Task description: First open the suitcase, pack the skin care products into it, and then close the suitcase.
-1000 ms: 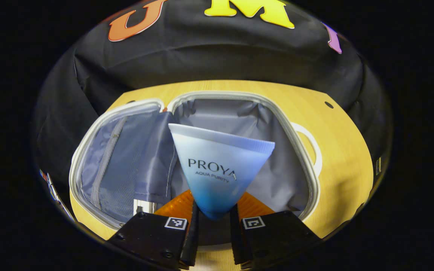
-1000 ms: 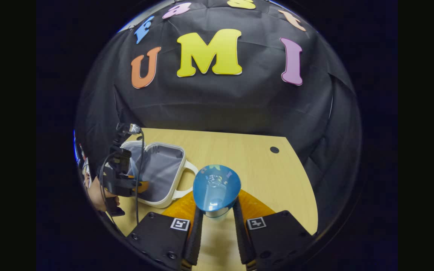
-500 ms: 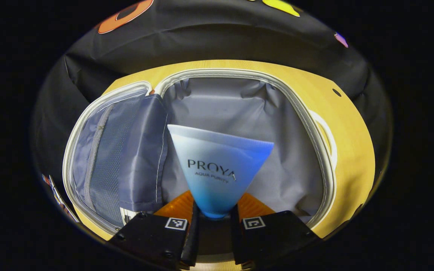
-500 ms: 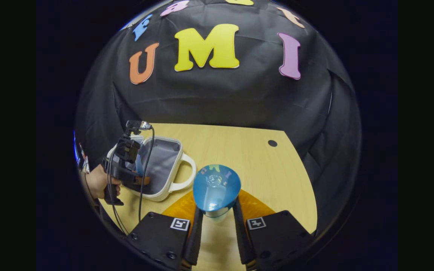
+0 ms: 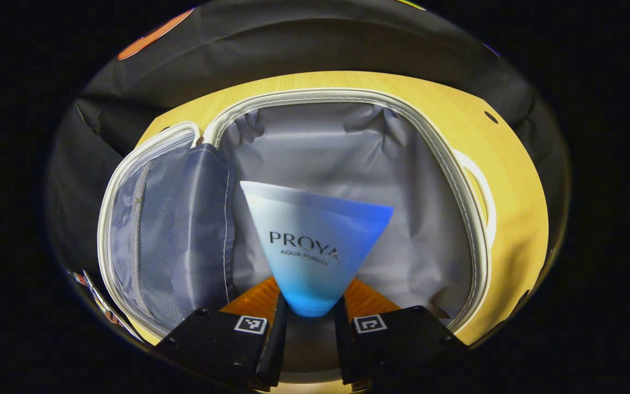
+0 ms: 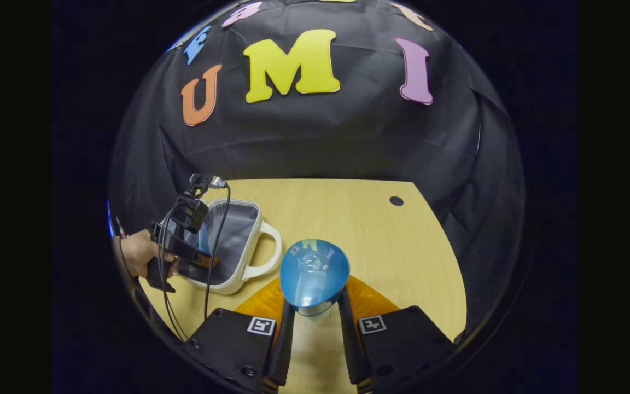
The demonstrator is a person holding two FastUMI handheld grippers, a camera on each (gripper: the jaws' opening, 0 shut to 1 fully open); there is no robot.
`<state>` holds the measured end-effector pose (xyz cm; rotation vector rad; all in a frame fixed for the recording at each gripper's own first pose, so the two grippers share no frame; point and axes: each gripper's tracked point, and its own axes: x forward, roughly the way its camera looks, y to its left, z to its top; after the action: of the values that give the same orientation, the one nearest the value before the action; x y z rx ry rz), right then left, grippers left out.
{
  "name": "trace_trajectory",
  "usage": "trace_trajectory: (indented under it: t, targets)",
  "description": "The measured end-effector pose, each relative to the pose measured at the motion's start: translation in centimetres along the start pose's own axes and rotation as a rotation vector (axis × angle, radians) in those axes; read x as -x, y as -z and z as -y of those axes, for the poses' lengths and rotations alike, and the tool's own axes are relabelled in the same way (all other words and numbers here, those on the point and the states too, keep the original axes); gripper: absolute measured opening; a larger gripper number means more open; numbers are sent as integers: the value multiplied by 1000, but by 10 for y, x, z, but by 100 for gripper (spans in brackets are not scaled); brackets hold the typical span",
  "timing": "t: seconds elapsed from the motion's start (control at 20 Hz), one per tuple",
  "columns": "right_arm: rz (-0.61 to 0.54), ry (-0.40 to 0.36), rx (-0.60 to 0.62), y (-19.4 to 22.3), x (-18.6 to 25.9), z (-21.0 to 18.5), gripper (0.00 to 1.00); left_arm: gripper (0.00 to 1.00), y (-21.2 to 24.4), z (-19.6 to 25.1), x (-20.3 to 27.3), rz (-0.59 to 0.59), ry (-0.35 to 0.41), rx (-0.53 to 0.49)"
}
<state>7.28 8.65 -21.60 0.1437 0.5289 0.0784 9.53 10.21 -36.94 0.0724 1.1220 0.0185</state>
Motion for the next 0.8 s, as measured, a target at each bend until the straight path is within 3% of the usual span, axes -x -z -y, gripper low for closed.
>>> trace_trajectory:
  t: [0.35, 0.4, 0.45, 0.5, 0.55, 0.6, 0.8]
  targets:
    - [-16, -11, -16, 2, -6, 0, 39, 53, 2, -8, -1, 14, -35, 14]
    - [-15, -16, -10, 1, -7, -3, 39, 58, 3, -12, 1, 18, -47, 18]
    - [-12, -21, -1, -2, -7, -6, 39, 73, 3, -9, 4, 25, -23, 35]
    - [-9, -27, 8, -4, -9, -10, 39, 79, 1, -3, 8, 53, 10, 54]
    - [-6, -33, 16, -8, -10, -15, 39, 85, -3, 0, 17, 91, 19, 64]
    - [-1, -40, 23, -12, -12, -20, 39, 100, -11, 0, 29, 146, 30, 67]
    - [21, -78, 70, -33, -21, -51, 39, 98, -53, -6, 112, 458, 24, 29]
